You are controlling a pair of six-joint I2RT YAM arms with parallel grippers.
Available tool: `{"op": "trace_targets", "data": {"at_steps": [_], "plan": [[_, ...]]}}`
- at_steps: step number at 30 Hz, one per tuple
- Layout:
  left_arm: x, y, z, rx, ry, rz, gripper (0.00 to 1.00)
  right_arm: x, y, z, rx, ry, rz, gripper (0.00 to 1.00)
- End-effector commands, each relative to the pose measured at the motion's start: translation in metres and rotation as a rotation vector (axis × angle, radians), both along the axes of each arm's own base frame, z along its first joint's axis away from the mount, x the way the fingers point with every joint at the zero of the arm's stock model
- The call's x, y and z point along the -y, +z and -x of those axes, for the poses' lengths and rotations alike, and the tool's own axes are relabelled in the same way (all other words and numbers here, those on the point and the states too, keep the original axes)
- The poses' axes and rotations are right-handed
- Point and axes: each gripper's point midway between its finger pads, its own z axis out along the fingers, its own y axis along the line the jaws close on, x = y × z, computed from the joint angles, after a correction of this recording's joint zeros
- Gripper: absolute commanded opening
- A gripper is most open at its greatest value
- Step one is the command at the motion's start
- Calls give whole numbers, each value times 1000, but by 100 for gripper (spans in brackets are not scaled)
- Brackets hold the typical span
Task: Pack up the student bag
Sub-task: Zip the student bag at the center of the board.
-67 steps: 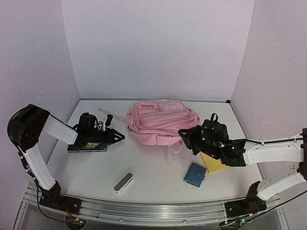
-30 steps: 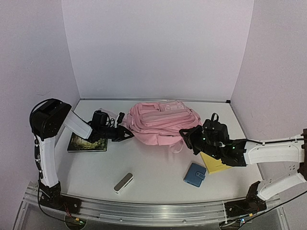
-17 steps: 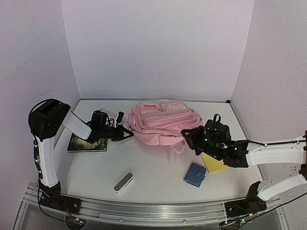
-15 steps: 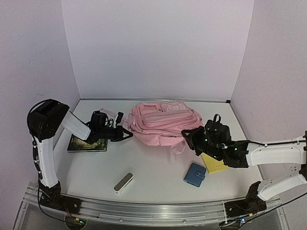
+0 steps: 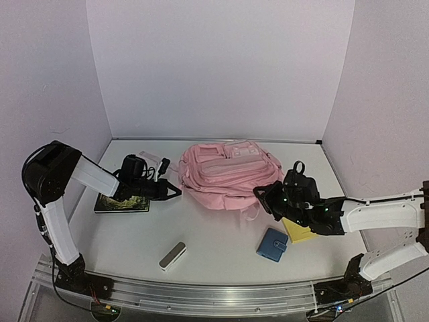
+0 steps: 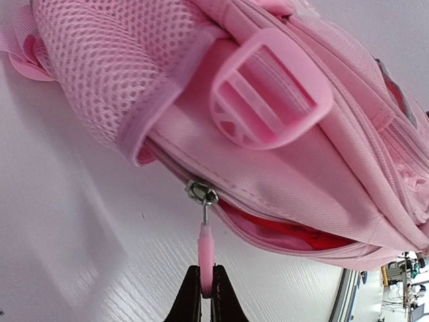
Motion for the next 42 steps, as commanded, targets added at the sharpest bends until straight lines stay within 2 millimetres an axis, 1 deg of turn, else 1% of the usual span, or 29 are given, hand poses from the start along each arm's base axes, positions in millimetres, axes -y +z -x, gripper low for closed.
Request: {"op": "trace_targets", "data": {"at_steps": [1,2,5,10,14,16,19,22,24,27,30,33,37,40,42], "plan": [[14,30,23,109,-86,-32,0,8,22,-27,117,-114,54,0],[17,31,27,110,-99,-41,0,6,17,-28,109,-113,62,0],[24,36,38,111,-120,-41,0,-4,12,-33,109,-97,77,0],[25,41,51,95,-116,-37,0,-20,9,-38,131,-86,63,0],[31,47,69,91,-135,-37,0,-38,3,-42,139,-63,30,0],[36,49,78,89,-142,-49,0,-53,-4,-43,139,-34,26,7],[44,52,89,83,-143,-47,0,-77,-6,-42,155,20,19,15],[51,55,99,57,-127,-18,0,-90,-4,-38,181,43,42,22],[57,61,106,60,-114,5,0,-93,-3,-33,191,37,71,28],[71,68,116,70,-100,25,0,-94,-5,-23,197,31,149,40],[86,69,123,58,-95,28,0,-93,-8,-15,197,34,200,51],[99,67,126,44,-87,19,0,-84,-17,-8,184,34,236,61],[102,60,125,15,-56,11,0,-64,-25,3,157,22,294,78],[100,56,127,2,-58,-1,1,-54,-28,12,139,44,317,84],[99,54,130,-10,-67,-12,6,-52,-29,19,130,69,330,87]]}}
